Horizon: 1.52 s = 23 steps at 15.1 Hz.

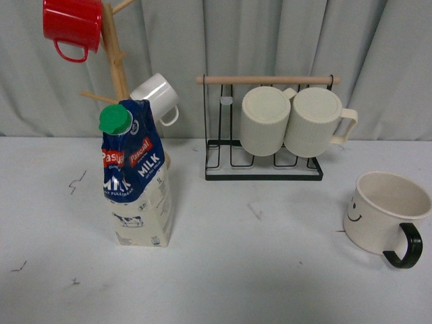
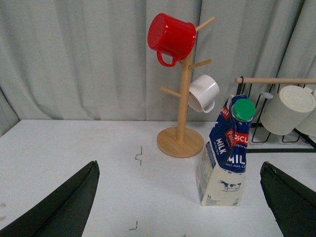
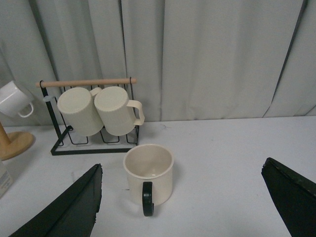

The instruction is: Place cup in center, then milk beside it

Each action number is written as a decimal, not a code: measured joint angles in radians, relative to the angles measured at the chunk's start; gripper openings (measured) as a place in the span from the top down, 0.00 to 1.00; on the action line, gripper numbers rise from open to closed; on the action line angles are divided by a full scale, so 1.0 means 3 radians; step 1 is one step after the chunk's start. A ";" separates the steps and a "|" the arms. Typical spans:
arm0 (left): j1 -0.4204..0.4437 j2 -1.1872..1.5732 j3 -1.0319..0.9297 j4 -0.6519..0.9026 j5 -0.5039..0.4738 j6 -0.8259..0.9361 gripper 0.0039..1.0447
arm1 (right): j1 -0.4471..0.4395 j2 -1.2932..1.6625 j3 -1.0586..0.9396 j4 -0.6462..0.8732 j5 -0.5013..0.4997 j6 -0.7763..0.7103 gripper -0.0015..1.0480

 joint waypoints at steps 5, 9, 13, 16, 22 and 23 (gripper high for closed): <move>0.0000 0.0000 0.0000 0.0000 0.0000 0.0000 0.06 | 0.0000 0.0000 0.0000 0.0000 0.0000 0.0000 0.06; 0.0000 0.0000 0.0000 0.0000 0.0000 0.0000 0.06 | 0.0000 0.0000 0.0000 0.0000 0.0000 0.0000 0.06; 0.0000 0.0000 0.0000 0.0000 0.0000 0.0000 0.06 | 0.0000 0.0000 0.0000 0.0000 0.0000 0.0000 0.06; 0.0000 0.0000 0.0000 0.0000 0.0000 0.0000 0.06 | 0.0000 0.0000 0.0000 0.0000 0.0000 0.0000 0.06; 0.0000 0.0000 0.0000 0.0000 0.0000 0.0000 0.06 | 0.0000 0.0000 0.0000 0.0000 -0.0001 0.0000 0.06; 0.0000 0.0000 0.0000 0.0000 0.0000 0.0000 0.06 | 0.0008 0.0008 0.0005 -0.0047 0.0027 0.0004 0.06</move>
